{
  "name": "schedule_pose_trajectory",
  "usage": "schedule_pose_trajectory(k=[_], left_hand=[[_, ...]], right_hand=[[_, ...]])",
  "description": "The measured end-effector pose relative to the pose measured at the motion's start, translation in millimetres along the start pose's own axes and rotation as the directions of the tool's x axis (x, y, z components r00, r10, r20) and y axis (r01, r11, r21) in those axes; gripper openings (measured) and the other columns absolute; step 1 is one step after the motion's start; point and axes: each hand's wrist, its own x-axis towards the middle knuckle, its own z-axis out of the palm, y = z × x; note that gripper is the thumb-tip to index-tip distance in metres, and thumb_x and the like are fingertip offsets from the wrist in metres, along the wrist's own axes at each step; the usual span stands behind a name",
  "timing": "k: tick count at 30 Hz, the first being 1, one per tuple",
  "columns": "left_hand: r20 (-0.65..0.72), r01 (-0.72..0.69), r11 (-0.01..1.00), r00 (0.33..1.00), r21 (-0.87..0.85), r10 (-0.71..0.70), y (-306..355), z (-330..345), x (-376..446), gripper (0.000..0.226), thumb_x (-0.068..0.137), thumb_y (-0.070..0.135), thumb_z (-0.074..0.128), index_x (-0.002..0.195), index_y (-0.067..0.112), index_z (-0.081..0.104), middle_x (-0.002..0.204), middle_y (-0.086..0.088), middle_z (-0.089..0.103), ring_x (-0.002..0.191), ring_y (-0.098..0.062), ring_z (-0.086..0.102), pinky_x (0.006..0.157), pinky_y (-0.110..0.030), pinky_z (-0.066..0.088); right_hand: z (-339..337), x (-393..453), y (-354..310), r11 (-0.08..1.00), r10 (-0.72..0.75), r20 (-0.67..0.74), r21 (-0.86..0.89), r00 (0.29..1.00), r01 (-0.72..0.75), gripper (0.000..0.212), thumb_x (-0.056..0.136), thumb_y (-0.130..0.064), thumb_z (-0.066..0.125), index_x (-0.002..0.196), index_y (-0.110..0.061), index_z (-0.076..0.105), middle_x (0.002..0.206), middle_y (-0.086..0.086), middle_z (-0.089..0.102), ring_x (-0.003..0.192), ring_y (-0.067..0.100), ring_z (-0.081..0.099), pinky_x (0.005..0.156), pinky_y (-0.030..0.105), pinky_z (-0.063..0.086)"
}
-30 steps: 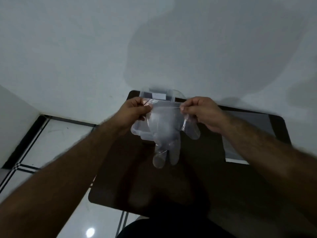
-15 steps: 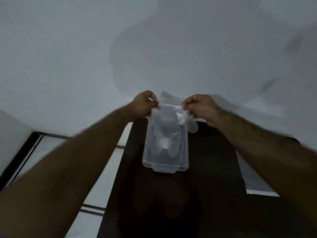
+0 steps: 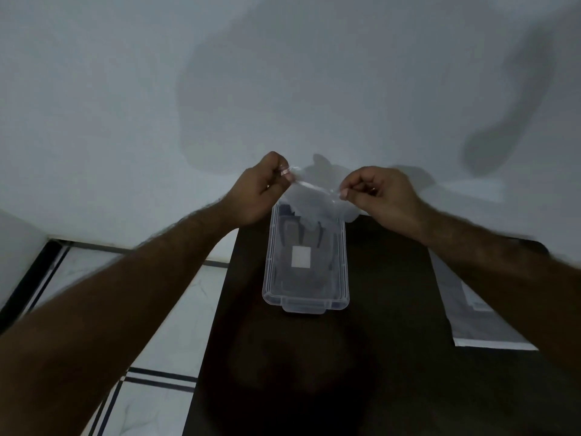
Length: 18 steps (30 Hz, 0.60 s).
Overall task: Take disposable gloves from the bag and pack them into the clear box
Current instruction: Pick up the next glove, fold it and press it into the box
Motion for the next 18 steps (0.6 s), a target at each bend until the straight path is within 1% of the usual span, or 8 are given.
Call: schedule_pose_trajectory(k=[2,5,7,9,12,13,15,18], left_hand=[[0.040,-0.060,0.998,0.997,0.018,0.059,-2,3,-12,0.015,0.113,0.024,0.054,0.112,0.009,0.052,0.092,0.000,0.065,0.077,-0.012,0.062,0.068,-0.028,0.051],[0.132,-0.095,0.993,0.988,0.072,0.085,-10,12,-29,0.010,0.113,0.025,0.054,0.112,0.016,0.050,0.080,0.004,0.061,0.064,-0.012,0.058,0.060,-0.027,0.047],[0.179,-0.119,0.987,0.979,0.107,0.099,-19,18,-39,0.007,0.112,0.025,0.054,0.111,0.021,0.049,0.081,0.009,0.061,0.066,-0.006,0.058,0.062,-0.026,0.046],[0.232,-0.123,0.983,0.969,0.139,0.088,-31,27,-48,0.008,0.111,0.030,0.053,0.110,0.023,0.051,0.082,0.005,0.064,0.068,-0.007,0.060,0.063,-0.033,0.050],[0.336,-0.111,0.975,0.941,0.194,0.040,-55,42,-56,0.013,0.110,0.038,0.052,0.110,0.025,0.053,0.082,0.004,0.065,0.070,-0.011,0.061,0.065,-0.041,0.054],[0.366,-0.114,0.966,0.930,0.232,0.022,-63,48,-57,0.014,0.109,0.040,0.053,0.110,0.026,0.054,0.085,0.006,0.066,0.075,-0.010,0.062,0.071,-0.042,0.056],[0.396,-0.130,0.936,0.918,0.328,-0.011,-75,57,-58,0.013,0.108,0.042,0.054,0.112,0.030,0.055,0.093,0.009,0.069,0.085,-0.010,0.063,0.095,-0.044,0.054],[0.426,-0.157,0.885,0.903,0.439,-0.052,-83,66,-53,0.013,0.108,0.037,0.052,0.114,0.026,0.056,0.096,0.004,0.075,0.092,-0.017,0.070,0.125,-0.051,0.029]], right_hand=[[3,-11,2,0.996,-0.061,0.022,-0.060,0.998,0.062,0.011,0.095,-0.014,0.078,0.104,-0.019,0.081,0.099,-0.012,0.079,0.093,0.008,0.074,0.083,0.026,0.061],[9,-26,8,0.985,-0.112,0.116,-0.119,0.987,0.126,0.012,0.097,-0.017,0.076,0.108,-0.020,0.080,0.104,-0.014,0.077,0.098,0.004,0.072,0.085,0.025,0.059],[14,-34,12,0.985,-0.086,0.211,-0.128,0.974,0.115,0.015,0.098,-0.020,0.074,0.113,-0.020,0.079,0.110,-0.014,0.076,0.101,0.003,0.070,0.083,0.025,0.059],[21,-41,15,0.987,-0.056,0.286,-0.131,0.957,0.097,0.018,0.099,-0.023,0.072,0.115,-0.021,0.078,0.114,-0.013,0.075,0.100,0.005,0.070,0.079,0.023,0.059],[38,-46,26,0.972,-0.044,0.399,-0.196,0.916,0.132,0.020,0.100,-0.026,0.070,0.118,-0.021,0.077,0.118,-0.010,0.075,0.106,0.004,0.069,0.086,0.021,0.057],[44,-47,30,0.964,-0.046,0.429,-0.217,0.902,0.152,0.020,0.100,-0.026,0.070,0.117,-0.021,0.077,0.119,-0.009,0.076,0.107,0.003,0.068,0.088,0.021,0.055],[55,-46,39,0.946,-0.050,0.459,-0.264,0.887,0.190,0.018,0.100,-0.025,0.069,0.116,-0.021,0.077,0.117,-0.007,0.076,0.105,0.002,0.067,0.089,0.022,0.053],[68,-41,50,0.900,-0.014,0.479,-0.376,0.878,0.219,0.018,0.102,-0.027,0.067,0.116,-0.023,0.077,0.116,-0.007,0.077,0.104,0.004,0.065,0.098,0.026,0.046]])
